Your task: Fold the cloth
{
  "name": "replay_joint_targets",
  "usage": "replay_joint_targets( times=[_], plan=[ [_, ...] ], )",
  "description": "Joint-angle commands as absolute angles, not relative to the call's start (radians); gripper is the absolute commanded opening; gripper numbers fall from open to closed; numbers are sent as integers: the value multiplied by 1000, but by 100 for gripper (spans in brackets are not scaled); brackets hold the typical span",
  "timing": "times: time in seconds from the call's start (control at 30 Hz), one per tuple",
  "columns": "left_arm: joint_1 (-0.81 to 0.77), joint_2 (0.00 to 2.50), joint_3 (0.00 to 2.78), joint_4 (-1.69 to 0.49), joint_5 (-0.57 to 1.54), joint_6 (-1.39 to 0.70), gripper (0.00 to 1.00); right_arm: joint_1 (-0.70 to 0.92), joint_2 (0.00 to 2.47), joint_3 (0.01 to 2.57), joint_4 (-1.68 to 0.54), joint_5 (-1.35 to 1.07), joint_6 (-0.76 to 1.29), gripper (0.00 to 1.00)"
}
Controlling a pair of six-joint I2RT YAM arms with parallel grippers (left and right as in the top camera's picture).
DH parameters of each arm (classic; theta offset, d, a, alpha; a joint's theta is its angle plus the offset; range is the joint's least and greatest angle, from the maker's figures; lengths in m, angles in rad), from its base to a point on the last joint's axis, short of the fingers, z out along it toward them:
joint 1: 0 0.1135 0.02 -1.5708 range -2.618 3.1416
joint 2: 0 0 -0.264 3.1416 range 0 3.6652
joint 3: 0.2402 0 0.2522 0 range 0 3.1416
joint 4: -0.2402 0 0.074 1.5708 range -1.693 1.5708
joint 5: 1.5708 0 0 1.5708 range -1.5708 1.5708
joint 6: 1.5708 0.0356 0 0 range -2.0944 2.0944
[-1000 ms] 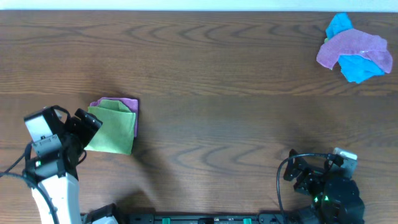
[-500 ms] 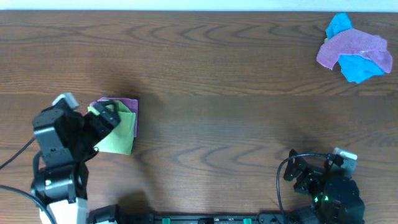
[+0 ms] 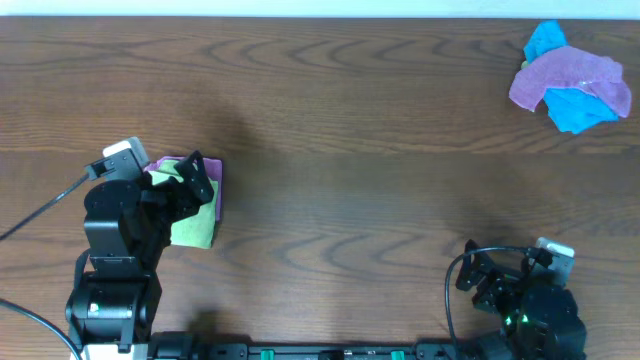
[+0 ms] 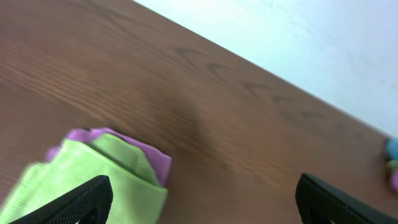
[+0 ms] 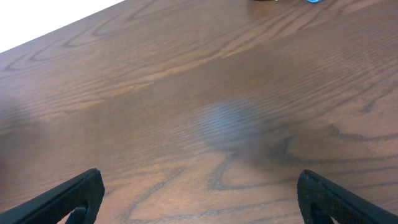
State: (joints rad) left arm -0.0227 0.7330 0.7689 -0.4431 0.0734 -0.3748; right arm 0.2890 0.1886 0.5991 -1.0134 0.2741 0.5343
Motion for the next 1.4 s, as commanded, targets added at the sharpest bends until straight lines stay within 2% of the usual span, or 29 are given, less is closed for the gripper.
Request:
replay_joint_targets(
  times=[0.0,0.23,0.47,0.63,0.9,1.37],
  plan=[
    [-29,728,761,-448,42,-122,95,276,182,599,-1015,288,545,99],
    [-25,601,694,-514,41,128,95,276,182,599,-1015,288,545,99],
    [-25,289,408,-465,41,181,95,276,182,599,-1015,288,545,99],
    [-22,131,299,-485,34,187,95,276,182,599,-1015,288,545,99],
    [-4,23,262,-654,-11,196,95,276,182,599,-1015,288,545,99],
    [-5,3,159,-704,20,176,95,276,182,599,-1015,288,545,99]
  ],
)
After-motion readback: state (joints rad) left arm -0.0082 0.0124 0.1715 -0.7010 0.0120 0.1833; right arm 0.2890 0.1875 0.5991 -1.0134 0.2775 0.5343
